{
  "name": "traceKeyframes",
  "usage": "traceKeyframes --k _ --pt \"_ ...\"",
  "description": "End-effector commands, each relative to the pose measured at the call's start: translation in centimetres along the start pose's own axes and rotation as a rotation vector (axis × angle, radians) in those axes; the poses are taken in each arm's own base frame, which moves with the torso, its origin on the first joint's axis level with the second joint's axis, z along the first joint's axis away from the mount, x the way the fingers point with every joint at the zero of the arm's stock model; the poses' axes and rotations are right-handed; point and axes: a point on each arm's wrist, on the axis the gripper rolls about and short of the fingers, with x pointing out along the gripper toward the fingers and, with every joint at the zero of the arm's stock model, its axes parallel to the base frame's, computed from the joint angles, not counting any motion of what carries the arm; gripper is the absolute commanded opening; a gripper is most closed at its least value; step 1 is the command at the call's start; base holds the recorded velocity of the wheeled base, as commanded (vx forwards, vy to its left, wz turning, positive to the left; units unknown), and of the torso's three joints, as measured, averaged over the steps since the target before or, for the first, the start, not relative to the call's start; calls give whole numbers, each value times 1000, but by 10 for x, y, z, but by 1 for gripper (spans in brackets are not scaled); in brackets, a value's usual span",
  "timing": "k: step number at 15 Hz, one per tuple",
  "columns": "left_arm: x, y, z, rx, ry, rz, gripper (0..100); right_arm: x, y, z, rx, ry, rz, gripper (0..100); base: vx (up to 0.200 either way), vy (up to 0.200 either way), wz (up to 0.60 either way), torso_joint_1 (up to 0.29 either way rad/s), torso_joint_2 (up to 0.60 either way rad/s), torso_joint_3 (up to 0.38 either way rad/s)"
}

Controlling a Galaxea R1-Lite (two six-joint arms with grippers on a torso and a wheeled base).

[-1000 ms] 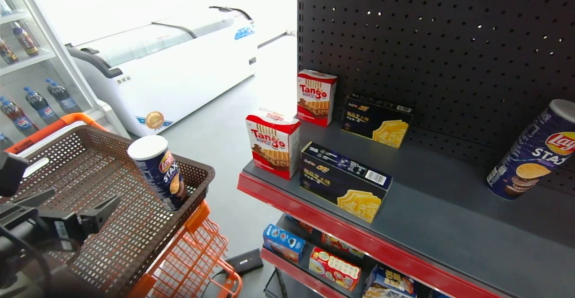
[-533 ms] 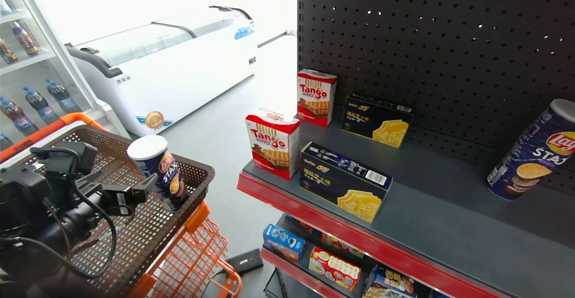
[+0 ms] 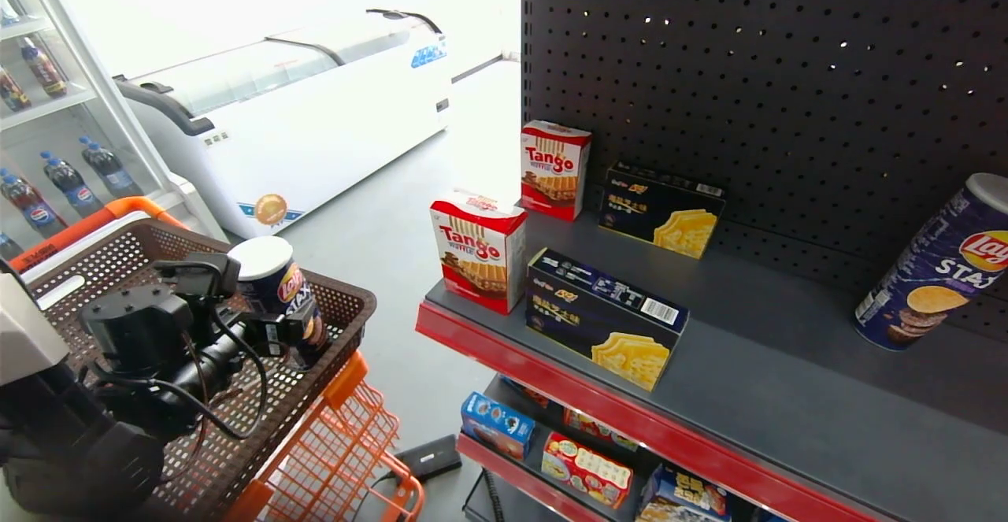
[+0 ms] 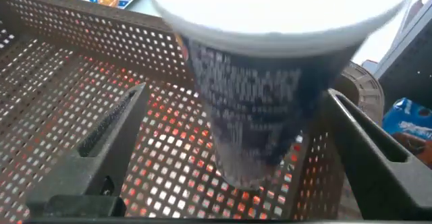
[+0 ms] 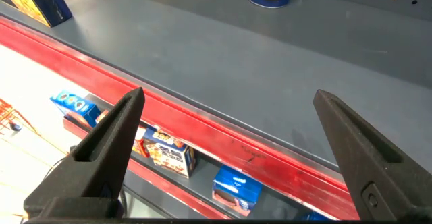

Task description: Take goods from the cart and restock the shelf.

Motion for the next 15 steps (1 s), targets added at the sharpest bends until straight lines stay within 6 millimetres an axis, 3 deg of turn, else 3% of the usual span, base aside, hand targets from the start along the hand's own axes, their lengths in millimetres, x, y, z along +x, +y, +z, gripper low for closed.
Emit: traceKeyframes --k 1,3,4,10,13,14,15 --pt "22 -1 -12 -1 12 1 100 0 0 0 0 1 0 100 0 0 0 0 0 0" --pt "30 -2 -12 -3 -8 4 100 0 0 0 0 1 0 100 0 0 0 0 0 0" --pt "40 -3 -7 -7 -56 3 0 0 0 0 0 1 0 100 0 0 0 0 0 0" --pt "50 -4 -4 -3 -99 5 0 0 0 0 0 1 0 100 0 0 0 0 0 0" --pt "48 -3 20 37 -186 14 0 0 0 0 0 1 0 100 0 0 0 0 0 0" --pt "48 -3 20 37 -186 14 0 0 0 0 0 1 0 100 0 0 0 0 0 0" --pt "41 -1 42 34 -226 14 0 0 0 0 0 1 0 100 0 0 0 0 0 0"
